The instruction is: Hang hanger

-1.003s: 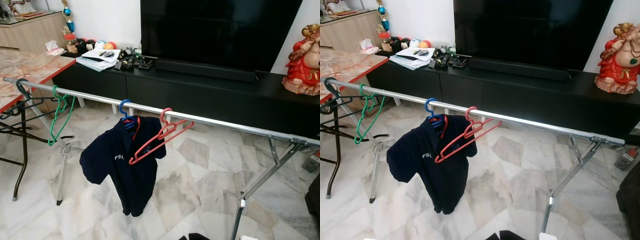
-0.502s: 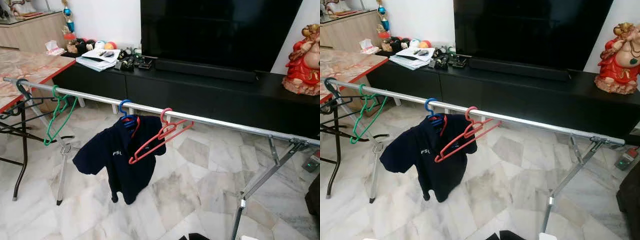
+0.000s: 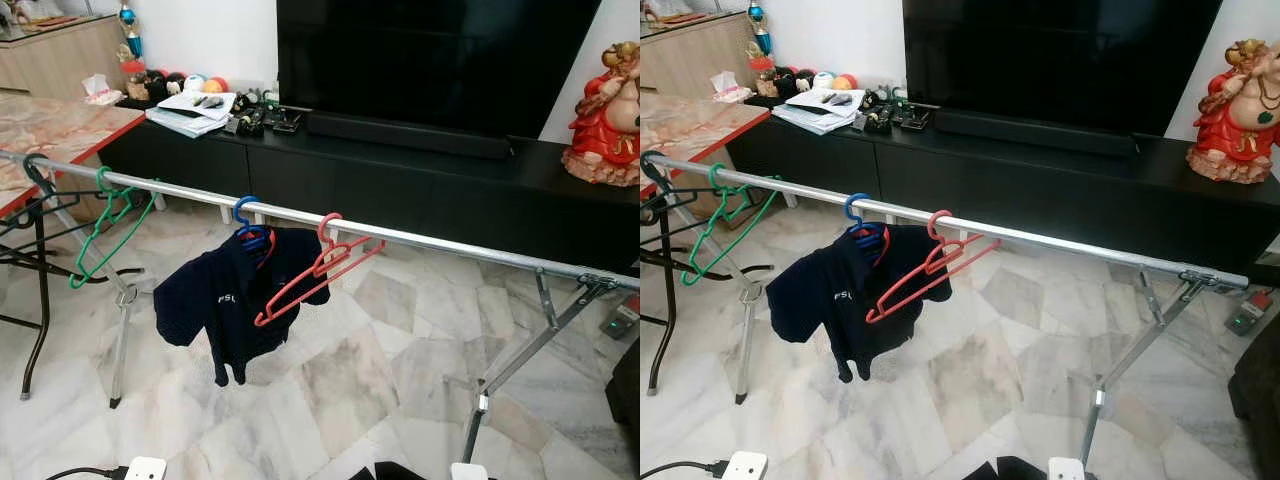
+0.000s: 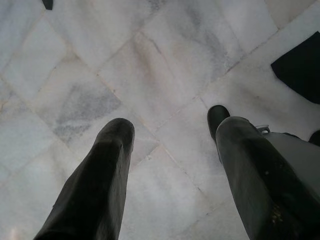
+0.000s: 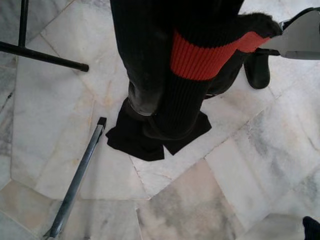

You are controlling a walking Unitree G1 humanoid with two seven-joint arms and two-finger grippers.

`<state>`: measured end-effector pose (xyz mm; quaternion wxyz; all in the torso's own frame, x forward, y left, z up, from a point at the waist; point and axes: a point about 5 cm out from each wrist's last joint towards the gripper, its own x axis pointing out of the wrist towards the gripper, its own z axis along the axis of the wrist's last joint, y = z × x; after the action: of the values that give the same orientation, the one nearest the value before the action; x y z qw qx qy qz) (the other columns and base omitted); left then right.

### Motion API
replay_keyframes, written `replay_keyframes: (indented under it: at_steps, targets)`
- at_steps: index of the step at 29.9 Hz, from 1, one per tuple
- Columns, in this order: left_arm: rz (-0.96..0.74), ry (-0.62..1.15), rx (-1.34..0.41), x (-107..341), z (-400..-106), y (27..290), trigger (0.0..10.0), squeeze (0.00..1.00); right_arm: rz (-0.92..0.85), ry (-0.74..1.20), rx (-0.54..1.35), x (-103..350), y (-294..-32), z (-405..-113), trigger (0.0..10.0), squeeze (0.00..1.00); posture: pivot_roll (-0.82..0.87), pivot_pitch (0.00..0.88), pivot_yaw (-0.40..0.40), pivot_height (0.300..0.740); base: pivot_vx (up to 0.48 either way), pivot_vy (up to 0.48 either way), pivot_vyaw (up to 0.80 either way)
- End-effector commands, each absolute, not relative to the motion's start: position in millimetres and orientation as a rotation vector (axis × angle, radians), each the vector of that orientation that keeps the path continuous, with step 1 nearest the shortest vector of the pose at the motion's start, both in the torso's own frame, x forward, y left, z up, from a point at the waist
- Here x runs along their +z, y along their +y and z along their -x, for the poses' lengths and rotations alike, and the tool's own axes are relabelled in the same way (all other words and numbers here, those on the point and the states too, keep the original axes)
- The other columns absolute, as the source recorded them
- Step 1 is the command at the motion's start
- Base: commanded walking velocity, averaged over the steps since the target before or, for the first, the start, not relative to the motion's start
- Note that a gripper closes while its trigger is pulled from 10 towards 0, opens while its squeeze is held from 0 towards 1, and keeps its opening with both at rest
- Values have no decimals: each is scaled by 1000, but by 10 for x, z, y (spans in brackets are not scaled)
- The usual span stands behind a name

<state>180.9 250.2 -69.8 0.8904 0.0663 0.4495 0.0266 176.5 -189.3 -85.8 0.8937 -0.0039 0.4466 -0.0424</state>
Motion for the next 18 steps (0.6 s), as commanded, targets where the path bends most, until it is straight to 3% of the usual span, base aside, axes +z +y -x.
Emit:
replay_keyframes:
  at_steps: [1,10,18]
  targets:
    - [-144,960,50,-719,-1764,2521,10000,0,15,924,-116,-854,-1914,-1768,10000,0,-23,26,-4,740,0,0,0]
    - [-105,948,78,-722,-1759,2515,10000,0,-206,874,-359,-802,-2120,-1813,10000,0,-16,28,-7,740,0,0,0]
    - [-99,953,78,-725,-1756,2512,10000,0,-212,876,-366,-802,-2131,-1810,10000,0,-13,26,-8,740,0,0,0]
